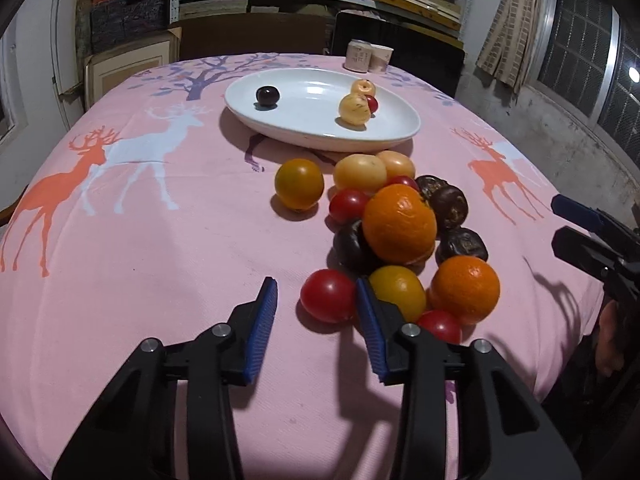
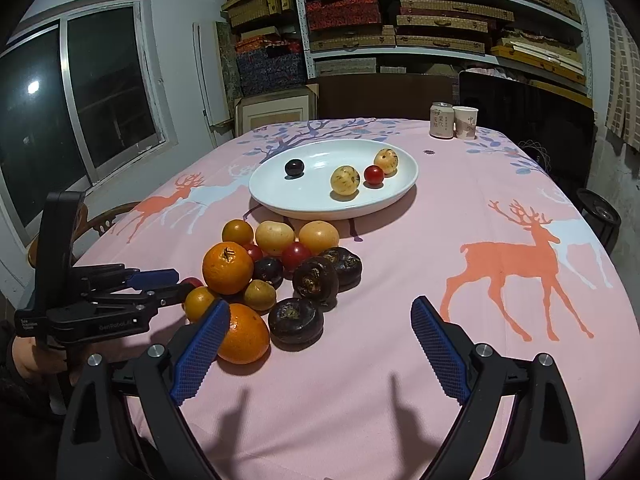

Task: Organize fruits
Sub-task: 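Grasp a red tomato with the left gripper while the right gripper grasps a large orange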

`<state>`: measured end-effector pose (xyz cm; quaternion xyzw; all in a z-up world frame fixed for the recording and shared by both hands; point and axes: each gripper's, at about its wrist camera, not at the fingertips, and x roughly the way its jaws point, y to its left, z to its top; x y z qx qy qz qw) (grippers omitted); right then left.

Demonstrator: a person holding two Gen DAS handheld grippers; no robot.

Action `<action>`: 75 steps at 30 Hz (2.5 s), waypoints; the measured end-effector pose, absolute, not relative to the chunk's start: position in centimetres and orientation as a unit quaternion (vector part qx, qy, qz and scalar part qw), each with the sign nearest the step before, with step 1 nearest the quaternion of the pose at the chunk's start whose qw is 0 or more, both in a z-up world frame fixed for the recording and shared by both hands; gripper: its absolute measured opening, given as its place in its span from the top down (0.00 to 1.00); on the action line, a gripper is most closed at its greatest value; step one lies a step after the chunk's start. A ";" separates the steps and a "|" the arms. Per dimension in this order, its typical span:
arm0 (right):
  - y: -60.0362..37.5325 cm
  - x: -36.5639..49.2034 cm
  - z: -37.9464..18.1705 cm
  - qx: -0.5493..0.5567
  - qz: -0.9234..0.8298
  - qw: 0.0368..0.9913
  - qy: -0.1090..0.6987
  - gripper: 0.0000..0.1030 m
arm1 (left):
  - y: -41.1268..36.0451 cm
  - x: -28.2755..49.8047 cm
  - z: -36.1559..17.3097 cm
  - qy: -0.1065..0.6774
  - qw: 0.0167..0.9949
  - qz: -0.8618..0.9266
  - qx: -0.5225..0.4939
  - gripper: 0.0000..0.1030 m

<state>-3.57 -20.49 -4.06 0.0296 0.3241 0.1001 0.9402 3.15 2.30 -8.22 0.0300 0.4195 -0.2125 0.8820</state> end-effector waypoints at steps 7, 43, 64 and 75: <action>-20.4 -3.4 -4.1 0.030 0.101 0.939 0.328 0.10 | 0.9 3.3 -9.4 0.437 0.869 -0.224 0.061 0.64; -14.5 -2.2 -7.1 -0.030 0.195 0.906 0.374 0.35 | 2.4 3.2 -9.3 0.402 0.898 -0.174 0.038 0.71; -14.8 -1.5 -7.5 -0.005 0.203 0.899 0.388 0.56 | 2.3 3.1 -9.4 0.402 0.898 -0.175 0.041 0.71; -15.5 -2.2 -6.7 0.000 0.199 0.908 0.369 0.57 | 2.5 3.0 -8.9 0.396 0.901 -0.173 0.039 0.71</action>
